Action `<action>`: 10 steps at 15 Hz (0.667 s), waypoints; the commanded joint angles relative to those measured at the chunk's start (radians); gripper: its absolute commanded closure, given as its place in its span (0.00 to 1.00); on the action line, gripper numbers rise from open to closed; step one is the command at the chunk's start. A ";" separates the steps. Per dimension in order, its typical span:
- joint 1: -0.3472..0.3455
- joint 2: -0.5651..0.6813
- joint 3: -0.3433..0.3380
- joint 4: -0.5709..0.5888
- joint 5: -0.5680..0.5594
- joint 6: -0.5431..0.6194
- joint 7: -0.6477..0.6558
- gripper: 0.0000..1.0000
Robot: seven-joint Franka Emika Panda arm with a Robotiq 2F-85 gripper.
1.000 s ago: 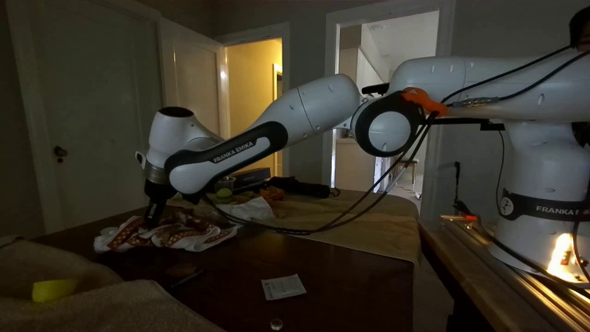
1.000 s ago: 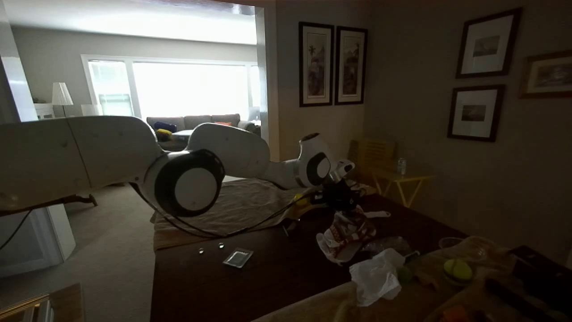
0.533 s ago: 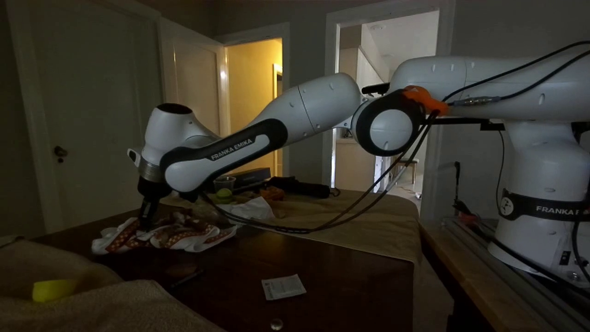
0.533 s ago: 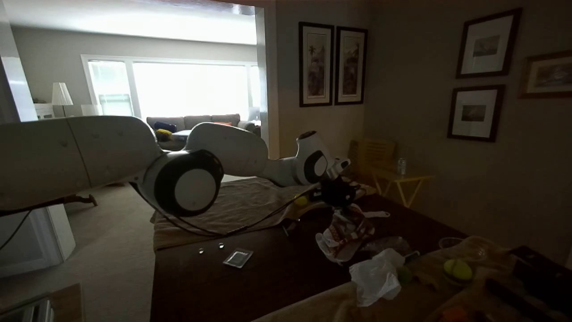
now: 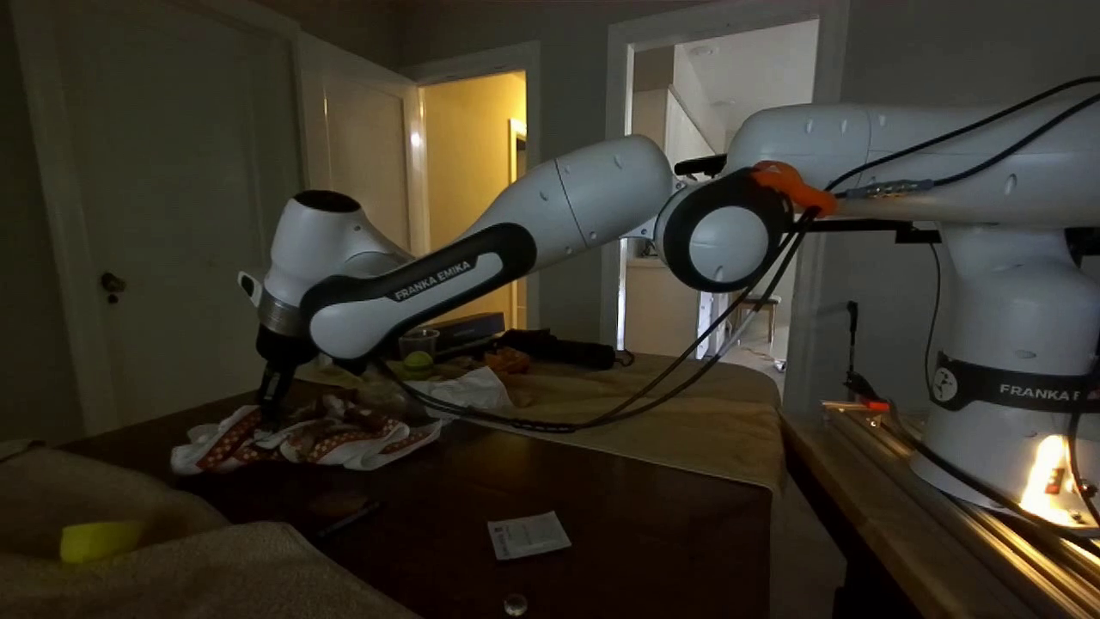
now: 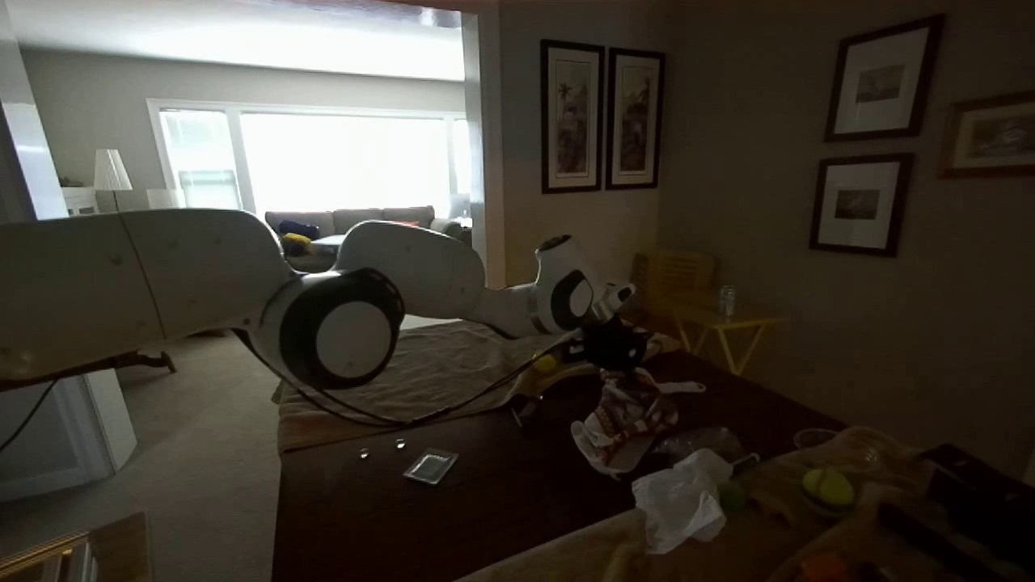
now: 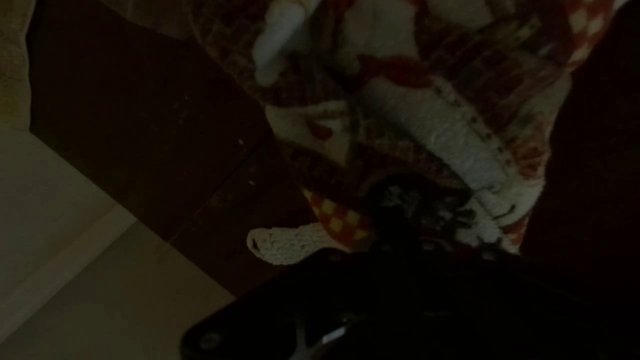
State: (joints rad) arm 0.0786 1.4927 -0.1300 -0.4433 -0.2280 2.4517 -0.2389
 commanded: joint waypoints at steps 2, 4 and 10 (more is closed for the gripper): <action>0.007 -0.005 -0.075 0.000 -0.042 0.113 0.045 1.00; -0.006 -0.002 -0.073 0.001 -0.031 0.137 0.026 1.00; -0.054 0.001 0.069 -0.041 0.043 0.220 -0.095 1.00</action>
State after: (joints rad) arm 0.0495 1.4935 -0.1491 -0.4534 -0.2305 2.6045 -0.2426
